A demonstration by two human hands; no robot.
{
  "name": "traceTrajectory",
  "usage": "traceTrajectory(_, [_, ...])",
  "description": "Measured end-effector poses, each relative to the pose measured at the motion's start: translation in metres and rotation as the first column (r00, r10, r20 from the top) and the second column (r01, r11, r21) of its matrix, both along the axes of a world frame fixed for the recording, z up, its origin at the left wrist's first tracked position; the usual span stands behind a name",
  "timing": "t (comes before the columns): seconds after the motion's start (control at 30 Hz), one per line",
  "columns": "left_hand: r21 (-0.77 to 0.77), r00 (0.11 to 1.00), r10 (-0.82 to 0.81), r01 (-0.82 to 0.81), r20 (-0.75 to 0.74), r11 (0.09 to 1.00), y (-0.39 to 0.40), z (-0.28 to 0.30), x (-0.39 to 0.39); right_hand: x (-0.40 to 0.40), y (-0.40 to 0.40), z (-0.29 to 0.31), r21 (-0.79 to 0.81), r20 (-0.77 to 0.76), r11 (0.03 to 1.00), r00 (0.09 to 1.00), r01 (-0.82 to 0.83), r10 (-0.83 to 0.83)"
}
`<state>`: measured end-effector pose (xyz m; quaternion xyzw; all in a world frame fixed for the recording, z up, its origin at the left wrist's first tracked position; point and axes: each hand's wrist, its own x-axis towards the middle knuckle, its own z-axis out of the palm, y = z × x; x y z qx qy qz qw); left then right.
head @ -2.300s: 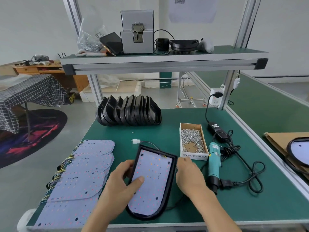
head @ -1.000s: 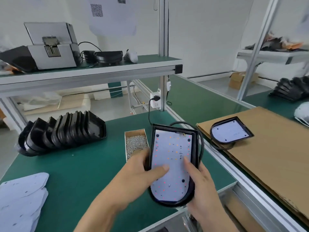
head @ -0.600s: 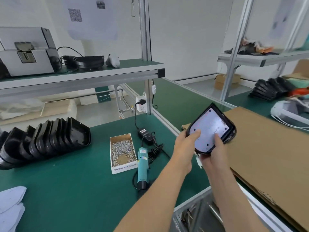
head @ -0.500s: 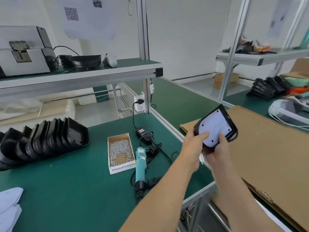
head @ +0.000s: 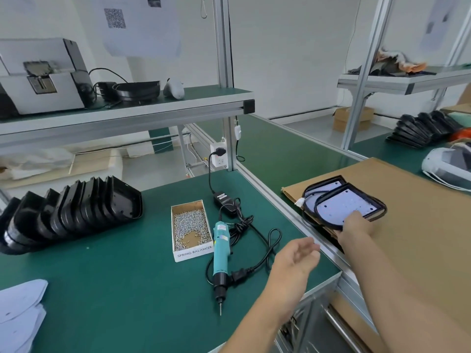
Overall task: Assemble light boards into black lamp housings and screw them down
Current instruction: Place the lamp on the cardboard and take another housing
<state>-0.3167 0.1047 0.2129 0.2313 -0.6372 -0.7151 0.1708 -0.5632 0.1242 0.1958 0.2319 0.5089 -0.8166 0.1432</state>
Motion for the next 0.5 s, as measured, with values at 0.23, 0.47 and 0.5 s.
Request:
traceTrajectory(0.23, [-0.134, 0.999, 0.024, -0.030, -0.046, 0.991, -0.001, -0.001, 0.035, -0.014, -0.008, 0.003, 0.444, -0.042, 0.888, 0.987, -0.122, 0.157])
traceTrajectory(0.47, [-0.181, 0.992, 0.053, -0.073, -0.116, 0.981, -0.004, 0.007, 0.059, -0.030, 0.006, 0.004, 0.834, 0.032, 0.501, 0.928, -0.229, 0.371])
traceTrajectory(0.5, [-0.183, 0.991, 0.059, -0.081, -0.124, 0.980, -0.006, 0.008, 0.062, -0.031, 0.010, 0.001, 0.849, 0.042, 0.472, 0.920, -0.238, 0.390])
